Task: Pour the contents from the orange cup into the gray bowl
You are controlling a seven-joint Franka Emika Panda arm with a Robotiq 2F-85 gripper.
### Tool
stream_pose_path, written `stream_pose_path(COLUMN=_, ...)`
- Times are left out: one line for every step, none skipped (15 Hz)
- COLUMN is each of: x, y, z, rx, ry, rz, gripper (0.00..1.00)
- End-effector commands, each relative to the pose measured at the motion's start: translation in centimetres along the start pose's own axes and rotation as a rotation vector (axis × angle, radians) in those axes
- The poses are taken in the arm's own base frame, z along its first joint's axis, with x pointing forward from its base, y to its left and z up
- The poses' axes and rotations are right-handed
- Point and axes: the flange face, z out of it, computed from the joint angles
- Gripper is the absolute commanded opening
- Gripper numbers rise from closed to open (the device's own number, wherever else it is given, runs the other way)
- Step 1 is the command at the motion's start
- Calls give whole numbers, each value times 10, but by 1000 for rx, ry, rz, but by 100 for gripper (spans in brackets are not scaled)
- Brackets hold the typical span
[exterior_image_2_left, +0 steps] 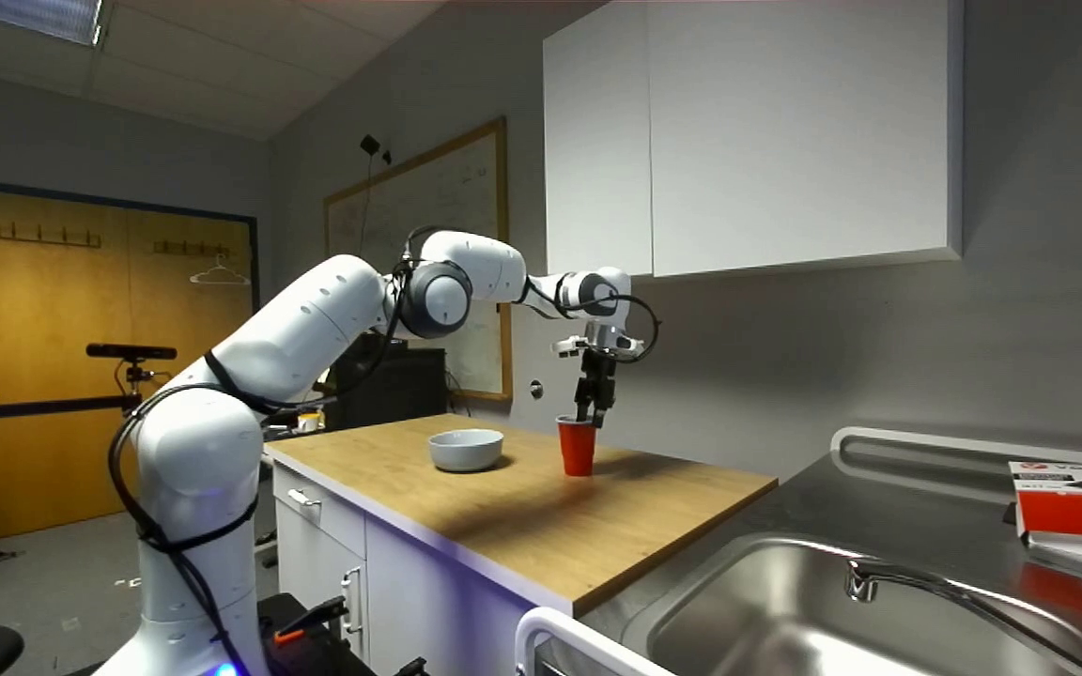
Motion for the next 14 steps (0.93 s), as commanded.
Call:
stream_pose_path(x=23, y=8, z=23, rx=11, ry=-12, rz=30, gripper=100)
stream_pose_path(x=26, y=8, z=32, rx=10, ry=-19, rz=39, gripper=75)
stream_pose_path(x=29, y=9, z=34, rx=18, ry=-9, rz=47, gripper=73)
stream_pose_path(x=31, y=10, z=36, rx=14, ry=-5, rz=54, gripper=68)
stream_pose_path(x=30, y=9, z=38, rx=13, ry=-3, rz=55, gripper=59)
stream_pose_path(x=30, y=8, z=40, rx=11, ry=2, rz=57, gripper=49)
stream_pose_path(x=28, y=3, z=39, rx=9, ry=13, rz=54, gripper=42)
stream_pose_path(x=26, y=0, z=36, rx=10, ry=23, rz=49, gripper=34)
stream_pose_path(x=24, y=-4, z=34, rx=10, ry=35, rz=47, gripper=27)
stream_pose_path(x=20, y=-10, z=31, rx=8, ry=47, rz=43, gripper=20)
stream_pose_path(x=18, y=-15, z=29, rx=4, ry=59, rz=43, gripper=11)
stream_pose_path(x=14, y=-22, z=26, rx=-2, ry=75, rz=43, gripper=7)
stream_pose_path(x=10, y=-29, z=22, rx=-7, ry=93, rz=41, gripper=5)
stream_pose_path(x=4, y=-37, z=18, rx=-19, ry=111, rz=41, gripper=3)
